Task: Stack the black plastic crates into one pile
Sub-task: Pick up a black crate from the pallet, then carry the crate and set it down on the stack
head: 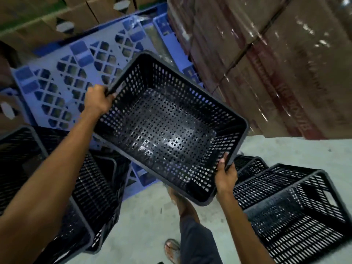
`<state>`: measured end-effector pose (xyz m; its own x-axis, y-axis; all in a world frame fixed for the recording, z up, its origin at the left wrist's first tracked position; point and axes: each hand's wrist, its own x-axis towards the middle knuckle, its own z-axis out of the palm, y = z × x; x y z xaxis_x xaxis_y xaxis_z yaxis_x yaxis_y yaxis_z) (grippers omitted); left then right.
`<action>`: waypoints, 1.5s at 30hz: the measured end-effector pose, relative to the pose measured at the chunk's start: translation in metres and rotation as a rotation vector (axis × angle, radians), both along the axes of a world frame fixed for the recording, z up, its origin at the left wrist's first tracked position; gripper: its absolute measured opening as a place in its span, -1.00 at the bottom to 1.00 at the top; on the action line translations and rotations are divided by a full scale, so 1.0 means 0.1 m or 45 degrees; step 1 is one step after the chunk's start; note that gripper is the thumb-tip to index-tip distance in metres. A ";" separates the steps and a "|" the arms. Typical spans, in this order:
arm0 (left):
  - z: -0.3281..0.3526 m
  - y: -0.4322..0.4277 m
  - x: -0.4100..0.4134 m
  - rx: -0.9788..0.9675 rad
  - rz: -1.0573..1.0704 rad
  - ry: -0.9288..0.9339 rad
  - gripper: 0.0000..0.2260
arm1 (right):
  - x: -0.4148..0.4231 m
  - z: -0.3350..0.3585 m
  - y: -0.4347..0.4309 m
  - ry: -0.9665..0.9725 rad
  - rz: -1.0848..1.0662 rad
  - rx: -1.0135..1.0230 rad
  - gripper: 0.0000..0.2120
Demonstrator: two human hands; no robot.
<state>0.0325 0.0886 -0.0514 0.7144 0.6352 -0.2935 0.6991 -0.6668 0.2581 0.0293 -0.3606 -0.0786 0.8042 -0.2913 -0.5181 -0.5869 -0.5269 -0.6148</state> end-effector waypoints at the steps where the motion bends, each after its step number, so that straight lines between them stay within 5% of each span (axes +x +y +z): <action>1: 0.13 -0.05 -0.19 0.020 0.036 -0.035 -0.60 | 0.03 0.17 -0.03 -0.026 0.040 -0.008 -0.58; 8: 1.26 -0.69 -1.68 0.030 0.278 -0.177 -0.56 | 0.22 1.32 -0.40 -0.135 0.484 -0.087 -0.55; 16: 2.64 -1.84 -3.36 0.191 0.381 -0.630 -0.58 | -0.44 2.54 -1.15 -0.487 0.693 0.105 -0.66; 23: 3.18 -2.92 -4.83 0.206 0.444 -0.642 -0.64 | -1.08 2.96 -1.78 -0.574 0.850 0.119 -0.72; 27: 3.05 -3.46 -5.51 0.162 0.621 -0.532 -0.66 | -1.41 2.83 -1.91 -0.453 1.029 0.206 -0.70; 34: 2.17 -4.61 -6.52 -0.072 1.034 -0.247 -0.63 | -2.06 2.21 -2.30 -0.158 1.328 -0.007 -0.79; 45: 0.87 -5.50 -6.98 -0.328 1.304 0.071 -0.75 | -2.64 1.08 -2.80 0.108 1.494 -0.377 -0.67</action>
